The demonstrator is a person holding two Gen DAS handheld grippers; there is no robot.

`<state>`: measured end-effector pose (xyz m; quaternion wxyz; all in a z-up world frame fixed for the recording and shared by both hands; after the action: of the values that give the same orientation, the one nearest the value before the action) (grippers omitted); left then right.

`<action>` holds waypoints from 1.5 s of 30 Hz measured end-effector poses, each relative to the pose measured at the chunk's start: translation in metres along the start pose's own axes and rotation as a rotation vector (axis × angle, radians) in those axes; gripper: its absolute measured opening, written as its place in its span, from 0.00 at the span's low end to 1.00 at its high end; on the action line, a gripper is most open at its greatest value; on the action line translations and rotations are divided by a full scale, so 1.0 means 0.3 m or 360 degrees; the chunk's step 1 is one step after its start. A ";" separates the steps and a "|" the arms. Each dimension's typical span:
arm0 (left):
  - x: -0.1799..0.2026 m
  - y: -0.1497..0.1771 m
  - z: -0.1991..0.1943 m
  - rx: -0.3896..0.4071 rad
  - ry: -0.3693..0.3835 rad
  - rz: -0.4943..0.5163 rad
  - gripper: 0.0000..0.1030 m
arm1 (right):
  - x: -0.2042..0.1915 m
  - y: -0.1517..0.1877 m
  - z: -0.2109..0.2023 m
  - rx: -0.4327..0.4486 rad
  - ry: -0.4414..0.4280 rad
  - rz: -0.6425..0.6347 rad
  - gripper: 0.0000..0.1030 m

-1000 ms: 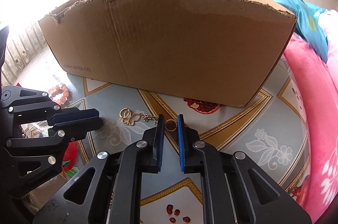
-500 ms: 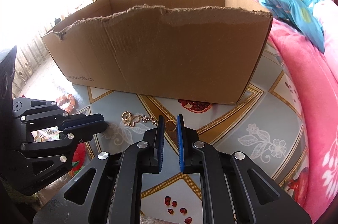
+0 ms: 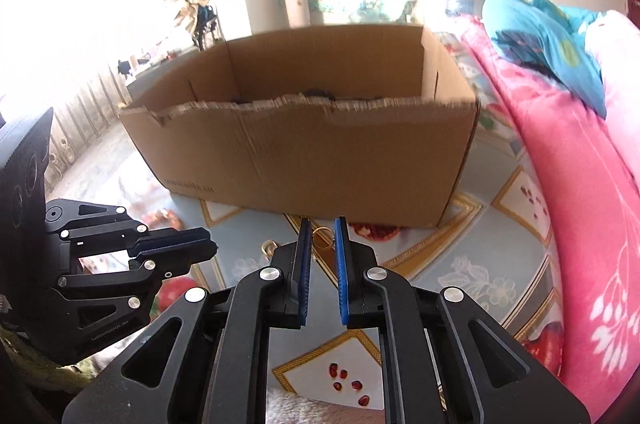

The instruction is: Organize jewelry

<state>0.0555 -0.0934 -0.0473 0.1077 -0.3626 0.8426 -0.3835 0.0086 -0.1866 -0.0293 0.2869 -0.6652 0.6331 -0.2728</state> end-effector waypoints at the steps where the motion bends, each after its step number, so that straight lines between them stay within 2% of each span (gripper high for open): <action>1: -0.003 -0.026 -0.024 0.0040 0.0024 -0.0020 0.06 | -0.004 -0.018 -0.015 0.0027 -0.0011 -0.0002 0.09; 4: -0.014 -0.115 -0.099 0.0164 0.0083 -0.0045 0.06 | -0.015 -0.095 -0.068 0.0134 -0.0047 -0.0020 0.09; 9: -0.071 -0.261 -0.166 0.0315 0.0066 -0.0029 0.06 | -0.021 -0.230 -0.116 0.0296 -0.0131 -0.0001 0.09; 11: -0.106 -0.304 -0.170 0.0349 0.0058 -0.0033 0.06 | -0.019 -0.273 -0.100 0.0307 -0.0157 0.0006 0.09; 13: -0.134 -0.345 -0.139 0.0343 0.0006 -0.0011 0.06 | -0.013 -0.313 -0.064 0.0296 -0.0156 0.0003 0.10; 16: -0.198 -0.371 -0.069 0.0264 -0.0034 -0.0034 0.06 | -0.014 -0.342 0.010 0.0220 -0.0172 -0.0001 0.10; 23: -0.287 -0.381 0.080 0.0105 -0.0026 -0.0146 0.06 | 0.005 -0.366 0.188 0.0016 -0.0121 -0.0019 0.10; 28: -0.290 -0.383 0.130 0.0047 -0.0025 -0.0152 0.06 | 0.022 -0.370 0.238 -0.0049 -0.0083 -0.0031 0.10; 31: -0.293 -0.385 0.141 0.0033 -0.0035 -0.0171 0.07 | 0.038 -0.372 0.239 -0.0050 -0.0073 -0.0011 0.13; 35: -0.303 -0.385 0.136 0.0053 -0.0035 -0.0199 0.19 | 0.055 -0.378 0.208 -0.0014 -0.0077 0.0025 0.15; 45: -0.298 -0.398 0.054 0.0164 -0.0059 -0.0199 0.20 | 0.108 -0.398 0.119 0.0107 -0.0071 0.0098 0.17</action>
<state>0.1898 -0.0936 0.0195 0.1176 -0.4153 0.7953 -0.4256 0.1180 -0.2136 0.0330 0.3314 -0.6413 0.6372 -0.2698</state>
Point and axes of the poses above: each gripper's, at about its wrist camera, not at the fingertips, and z roughly the way its jaws point, x to its right, y to its underside, the point moved 6 cm from there along z, roughly the way its jaws point, and after that the axes turned 8 degrees about y, right-handed, at the moved point
